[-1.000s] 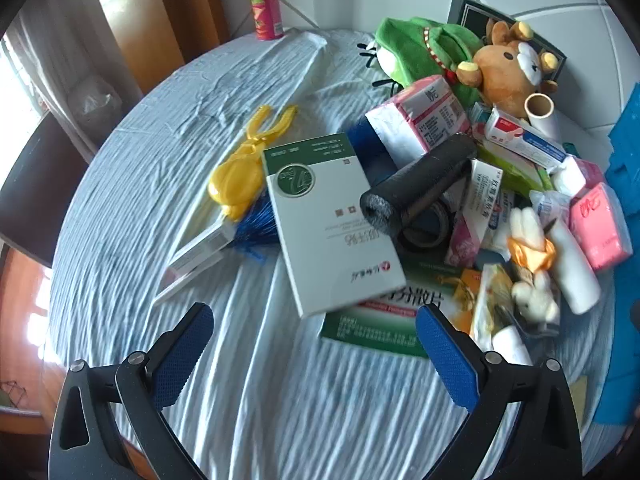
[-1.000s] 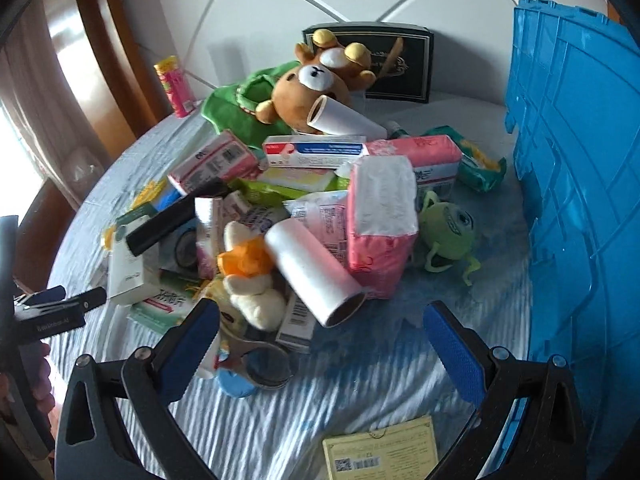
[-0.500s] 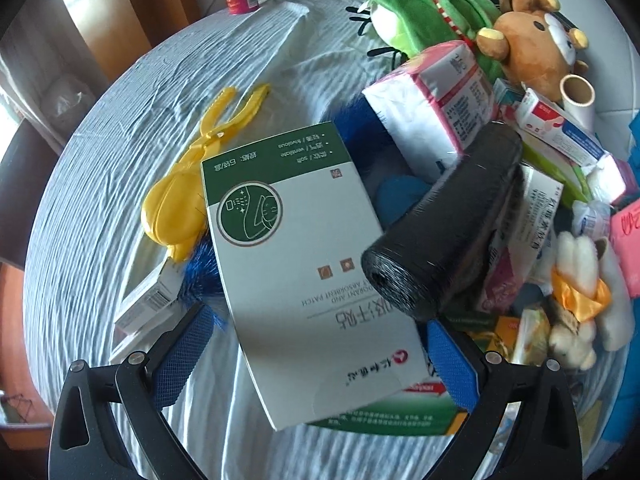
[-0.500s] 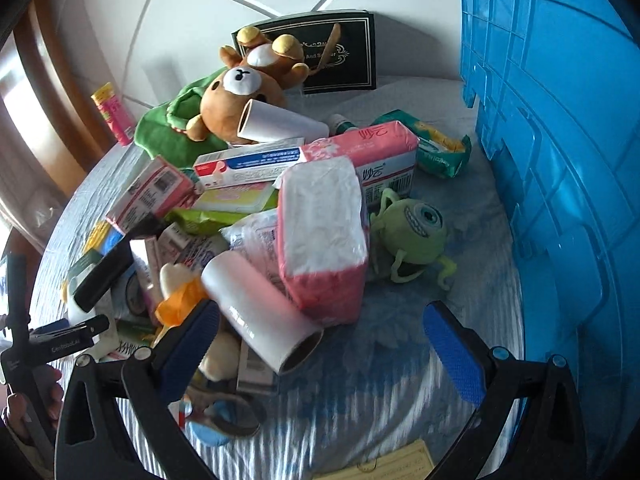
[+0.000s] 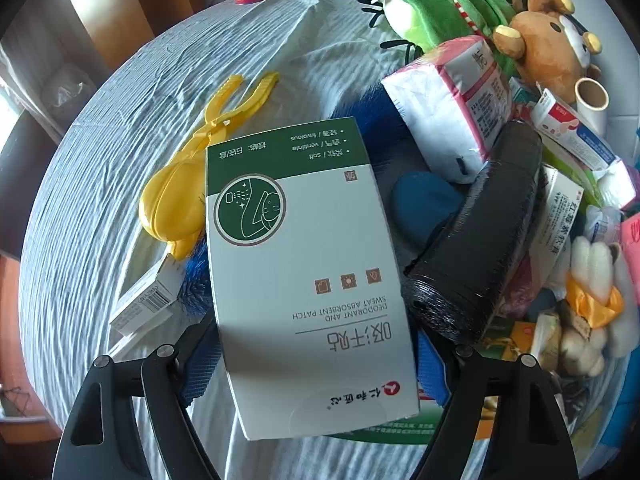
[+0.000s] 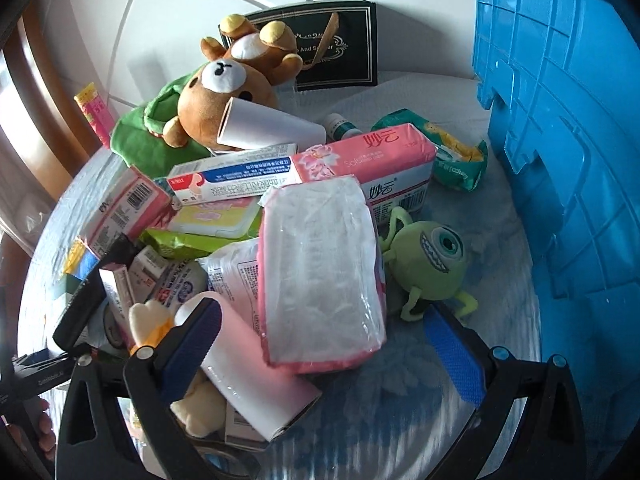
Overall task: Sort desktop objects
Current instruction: 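Grasp and lift the patch box with the left tool while the right tool lifts the tissue pack, then carry the patch box and tissue pack over the blue bin with both tools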
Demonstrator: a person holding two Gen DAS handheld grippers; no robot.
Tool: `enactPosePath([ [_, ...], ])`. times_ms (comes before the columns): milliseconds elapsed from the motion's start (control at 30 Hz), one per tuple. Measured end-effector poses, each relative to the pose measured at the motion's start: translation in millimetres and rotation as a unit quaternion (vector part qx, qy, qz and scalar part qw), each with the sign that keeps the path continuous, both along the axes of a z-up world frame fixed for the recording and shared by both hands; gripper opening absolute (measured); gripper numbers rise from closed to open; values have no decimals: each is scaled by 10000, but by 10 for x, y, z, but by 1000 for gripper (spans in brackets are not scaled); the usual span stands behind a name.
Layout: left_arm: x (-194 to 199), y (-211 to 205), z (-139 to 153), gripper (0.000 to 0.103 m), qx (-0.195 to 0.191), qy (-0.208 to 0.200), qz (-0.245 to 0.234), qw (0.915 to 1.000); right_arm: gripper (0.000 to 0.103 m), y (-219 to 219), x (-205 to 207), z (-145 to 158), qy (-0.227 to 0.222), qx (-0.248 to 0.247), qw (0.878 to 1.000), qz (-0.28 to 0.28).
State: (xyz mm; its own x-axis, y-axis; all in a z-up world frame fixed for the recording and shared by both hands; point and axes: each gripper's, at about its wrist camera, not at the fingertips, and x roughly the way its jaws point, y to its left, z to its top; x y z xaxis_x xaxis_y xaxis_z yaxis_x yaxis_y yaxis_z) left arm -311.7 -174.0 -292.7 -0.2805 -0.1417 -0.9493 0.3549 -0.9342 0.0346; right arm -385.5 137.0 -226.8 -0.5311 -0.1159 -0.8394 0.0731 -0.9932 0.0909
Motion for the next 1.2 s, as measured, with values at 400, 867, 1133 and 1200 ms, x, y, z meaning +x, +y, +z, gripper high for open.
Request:
enactPosePath([
  [400,97,-43,218,76,5,316,-28,9995,47,-51,-20,-17,-8,196,9998,70],
  [867,512,181,1127,76,-251,1255,-290,9914,47,-224,557,967,1023,144,9936,454],
  [1133,842,534,1664,76,-528,1857,-245,9809,47,-240,923,1388,1461,-62,9853,888],
  [1200,911,619,1764,76,-543,1976,-260,9784,47,-253,1007,1480,1568,-103,9821,1043],
])
